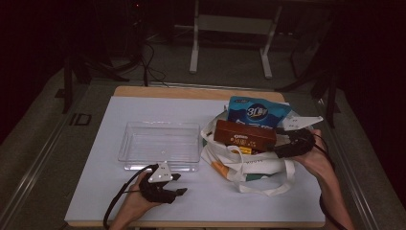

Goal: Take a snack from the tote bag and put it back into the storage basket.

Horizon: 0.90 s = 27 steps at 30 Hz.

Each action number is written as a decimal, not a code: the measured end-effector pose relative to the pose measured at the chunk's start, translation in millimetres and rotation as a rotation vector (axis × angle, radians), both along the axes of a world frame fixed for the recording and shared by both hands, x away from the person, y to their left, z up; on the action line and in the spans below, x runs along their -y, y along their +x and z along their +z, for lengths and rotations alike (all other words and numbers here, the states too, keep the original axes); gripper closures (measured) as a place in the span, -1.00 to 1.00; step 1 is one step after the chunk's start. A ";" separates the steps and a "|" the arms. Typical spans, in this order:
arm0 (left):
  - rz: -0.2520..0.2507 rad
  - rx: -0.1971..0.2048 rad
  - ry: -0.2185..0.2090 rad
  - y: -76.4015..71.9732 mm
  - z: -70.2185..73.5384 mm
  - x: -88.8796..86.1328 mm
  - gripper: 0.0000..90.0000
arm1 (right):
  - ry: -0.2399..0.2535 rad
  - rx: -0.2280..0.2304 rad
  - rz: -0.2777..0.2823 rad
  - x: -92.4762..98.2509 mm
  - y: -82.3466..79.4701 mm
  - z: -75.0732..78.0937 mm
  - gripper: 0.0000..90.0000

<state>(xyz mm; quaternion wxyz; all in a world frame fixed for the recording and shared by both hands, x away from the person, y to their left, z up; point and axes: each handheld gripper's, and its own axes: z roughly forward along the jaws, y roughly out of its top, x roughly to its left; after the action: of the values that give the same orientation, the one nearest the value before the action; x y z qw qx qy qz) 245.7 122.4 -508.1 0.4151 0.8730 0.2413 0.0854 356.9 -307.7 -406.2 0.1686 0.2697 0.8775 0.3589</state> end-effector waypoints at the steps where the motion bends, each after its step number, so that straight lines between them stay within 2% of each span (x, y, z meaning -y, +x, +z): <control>1: -0.001 -0.001 0.000 -0.1 -0.6 0.6 0.00 | -0.001 -0.003 0.001 -0.1 0.1 0.0 -0.44; 14: 0.000 -0.010 0.004 0.4 -4.5 1.3 0.00 | -0.055 0.001 0.057 -4.7 -2.9 8.0 -0.38; 20: -0.002 -0.013 0.008 1.1 -6.2 1.4 0.00 | -0.109 -0.006 0.083 -7.9 0.1 12.7 -0.35; 27: -0.006 -0.017 0.012 1.4 -8.0 2.1 0.00 | -0.196 0.000 0.128 -18.1 3.8 19.1 -0.33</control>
<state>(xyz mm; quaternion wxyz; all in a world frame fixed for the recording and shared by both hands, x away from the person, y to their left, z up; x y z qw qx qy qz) 247.1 120.3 -516.1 0.4080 0.8769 0.2419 0.0782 360.6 -289.6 -387.1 0.1707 0.1952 0.9239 0.2813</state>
